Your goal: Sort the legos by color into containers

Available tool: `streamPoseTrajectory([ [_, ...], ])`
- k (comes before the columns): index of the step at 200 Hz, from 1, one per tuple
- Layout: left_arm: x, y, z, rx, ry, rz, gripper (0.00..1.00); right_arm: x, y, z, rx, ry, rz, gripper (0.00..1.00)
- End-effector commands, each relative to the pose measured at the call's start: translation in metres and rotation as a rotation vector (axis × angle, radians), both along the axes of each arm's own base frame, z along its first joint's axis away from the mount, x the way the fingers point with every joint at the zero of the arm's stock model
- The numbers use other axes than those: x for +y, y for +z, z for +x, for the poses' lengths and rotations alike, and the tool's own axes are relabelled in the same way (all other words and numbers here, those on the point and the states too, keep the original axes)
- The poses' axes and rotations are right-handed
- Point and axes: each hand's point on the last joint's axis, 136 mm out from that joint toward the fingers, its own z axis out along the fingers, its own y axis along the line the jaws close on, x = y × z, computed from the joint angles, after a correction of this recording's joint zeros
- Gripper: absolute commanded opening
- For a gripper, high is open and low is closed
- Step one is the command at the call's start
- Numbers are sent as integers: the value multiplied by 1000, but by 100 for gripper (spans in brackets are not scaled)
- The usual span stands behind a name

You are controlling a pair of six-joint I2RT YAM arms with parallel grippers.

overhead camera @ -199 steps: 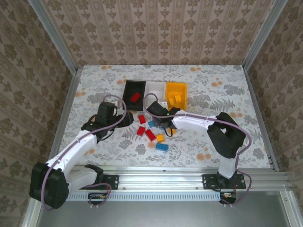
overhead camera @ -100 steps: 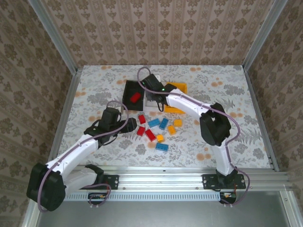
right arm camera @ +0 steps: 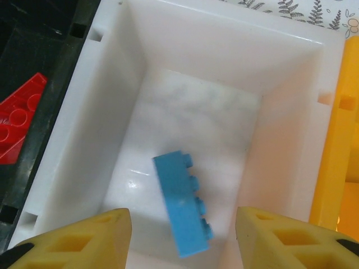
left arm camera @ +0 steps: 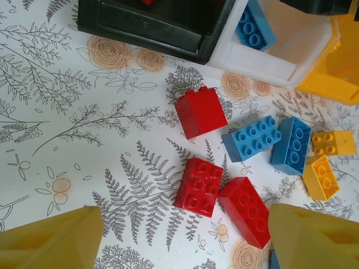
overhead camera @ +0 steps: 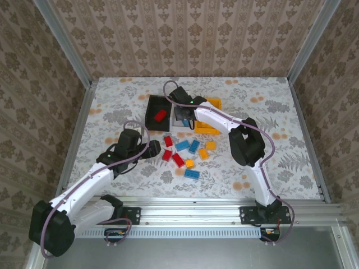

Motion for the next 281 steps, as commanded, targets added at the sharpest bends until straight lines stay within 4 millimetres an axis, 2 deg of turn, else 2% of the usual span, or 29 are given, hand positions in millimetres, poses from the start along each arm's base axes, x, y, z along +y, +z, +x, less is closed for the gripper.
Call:
streamPoseTrajectory([
  [1,-5,-6,-1,6,-37,64,76,8,53,-12,-60,52,51,53],
  [26,-17,-30,-1,53,-135,232,68,6,82,-43,-96,82,94,54],
  [43,-31,-48,0,93,-213,306,64,-10,91,-69,-101,74,135,54],
  [69,-48,-71,8,125,-279,387,63,-40,86,-109,-95,53,172,56],
  [89,-60,-85,13,154,-323,412,51,-59,77,-134,-74,37,180,56],
  [104,-58,-90,18,176,-309,456,31,-70,68,-149,-53,28,184,57],
  [119,-48,-91,23,180,-259,500,31,-79,63,-160,-46,23,180,57],
  [136,-56,-91,20,182,-287,461,40,-86,55,-165,-41,14,159,58],
  [139,-58,-92,19,185,-295,452,42,-88,63,-166,-61,13,172,58],
  [153,-64,-96,15,196,-318,423,49,-90,64,-166,-72,12,169,59],
  [195,-69,-104,15,212,-346,410,56,-84,64,-161,-76,26,172,60],
  [205,-67,-108,17,222,-341,420,54,-83,65,-160,-78,28,176,61],
  [228,-62,-117,20,246,-324,437,40,-83,67,-160,-82,30,176,61],
  [244,-61,-119,20,253,-318,439,37,-86,70,-161,-92,28,173,61],
  [268,-59,-111,20,239,-309,434,34,-88,74,-163,-106,28,173,61],
  [281,-61,-96,19,214,-312,423,32,-89,75,-163,-108,29,176,61],
])
